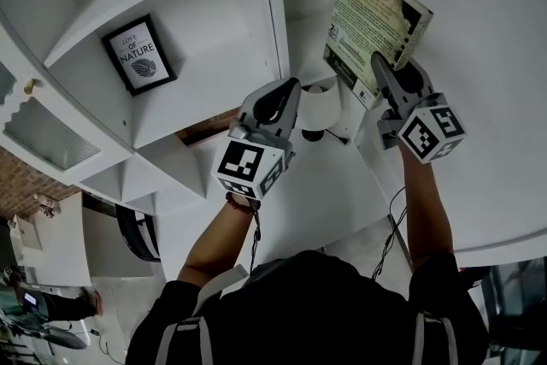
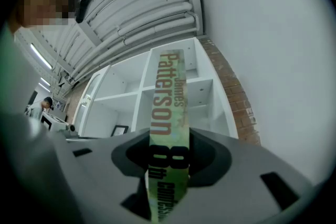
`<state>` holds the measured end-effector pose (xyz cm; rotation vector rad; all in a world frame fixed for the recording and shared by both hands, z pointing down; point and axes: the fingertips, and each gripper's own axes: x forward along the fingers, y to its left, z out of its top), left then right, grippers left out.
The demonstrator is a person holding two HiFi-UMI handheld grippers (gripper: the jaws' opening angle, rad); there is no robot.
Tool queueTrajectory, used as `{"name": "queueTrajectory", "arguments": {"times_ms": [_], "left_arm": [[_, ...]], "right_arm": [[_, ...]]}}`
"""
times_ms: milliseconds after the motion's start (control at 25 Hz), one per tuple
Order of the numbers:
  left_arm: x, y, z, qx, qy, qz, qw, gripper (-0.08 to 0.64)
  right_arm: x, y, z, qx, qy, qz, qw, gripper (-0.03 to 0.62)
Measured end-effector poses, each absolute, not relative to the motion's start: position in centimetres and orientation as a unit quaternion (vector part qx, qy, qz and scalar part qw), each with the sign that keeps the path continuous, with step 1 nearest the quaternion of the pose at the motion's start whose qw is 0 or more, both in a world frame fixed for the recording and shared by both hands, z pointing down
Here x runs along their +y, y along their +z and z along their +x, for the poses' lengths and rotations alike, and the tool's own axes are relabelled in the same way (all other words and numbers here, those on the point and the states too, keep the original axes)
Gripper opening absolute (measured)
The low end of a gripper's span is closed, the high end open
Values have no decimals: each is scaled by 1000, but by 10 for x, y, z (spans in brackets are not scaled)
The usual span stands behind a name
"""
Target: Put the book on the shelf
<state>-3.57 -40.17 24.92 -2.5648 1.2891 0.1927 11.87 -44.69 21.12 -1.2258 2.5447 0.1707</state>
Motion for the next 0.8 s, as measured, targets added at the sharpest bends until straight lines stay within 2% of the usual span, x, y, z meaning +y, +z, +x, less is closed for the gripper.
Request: {"name": "queueTrajectory", "arguments": {"times_ms": [800], "left_arm": [[-405, 250, -34, 454, 65, -879, 130, 18]], "right_arm": [[-535, 196, 97, 871, 61, -473, 122, 163]]}}
